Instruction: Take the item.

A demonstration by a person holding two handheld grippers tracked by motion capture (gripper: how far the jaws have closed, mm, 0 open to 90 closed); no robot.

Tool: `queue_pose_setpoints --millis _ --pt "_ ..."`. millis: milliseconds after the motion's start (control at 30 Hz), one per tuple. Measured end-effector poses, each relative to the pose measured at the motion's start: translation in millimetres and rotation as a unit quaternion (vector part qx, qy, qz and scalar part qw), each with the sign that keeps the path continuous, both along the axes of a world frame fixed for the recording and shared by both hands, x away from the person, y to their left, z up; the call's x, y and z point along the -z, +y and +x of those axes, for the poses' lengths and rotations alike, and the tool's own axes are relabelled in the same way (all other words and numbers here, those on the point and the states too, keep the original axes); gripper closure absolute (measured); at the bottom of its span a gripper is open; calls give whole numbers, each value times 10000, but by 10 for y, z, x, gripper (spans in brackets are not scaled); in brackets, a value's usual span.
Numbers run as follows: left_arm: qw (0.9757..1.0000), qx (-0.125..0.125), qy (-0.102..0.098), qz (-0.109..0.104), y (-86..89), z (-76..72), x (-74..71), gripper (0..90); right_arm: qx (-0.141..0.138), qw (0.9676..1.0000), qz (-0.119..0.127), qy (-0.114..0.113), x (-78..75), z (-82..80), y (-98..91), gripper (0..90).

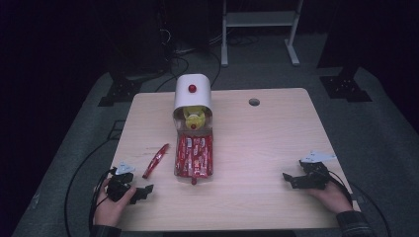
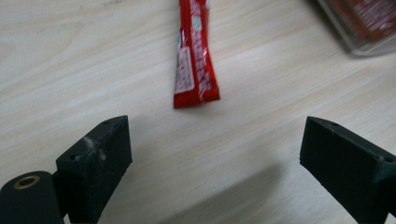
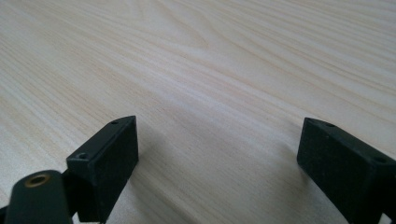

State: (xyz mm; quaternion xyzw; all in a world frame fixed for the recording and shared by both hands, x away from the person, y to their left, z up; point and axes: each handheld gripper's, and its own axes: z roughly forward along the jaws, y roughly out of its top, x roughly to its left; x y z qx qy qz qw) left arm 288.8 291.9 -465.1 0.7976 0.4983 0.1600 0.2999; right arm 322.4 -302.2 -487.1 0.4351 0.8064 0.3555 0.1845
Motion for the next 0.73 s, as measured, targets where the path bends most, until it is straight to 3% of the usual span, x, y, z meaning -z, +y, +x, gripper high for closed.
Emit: queue_pose_setpoints --millis 100,300,367,500,733 --pt "10000 -7 -3 96 17 -18 40 87 0 10000 1 0 0 0 0 115" --pt "9995 81 -240 199 51 -77 95 67 -1 10000 0 -1 0 0 0 115" --pt "9992 142 -343 159 61 -97 130 22 5 10000 0 5 0 -1 0 115" --pt "9982 151 -585 48 91 -142 172 16 -1 10000 -1 -1 0 0 0 115" --pt "9979 158 -629 16 100 -141 181 16 -1 10000 -1 -1 0 0 0 115"
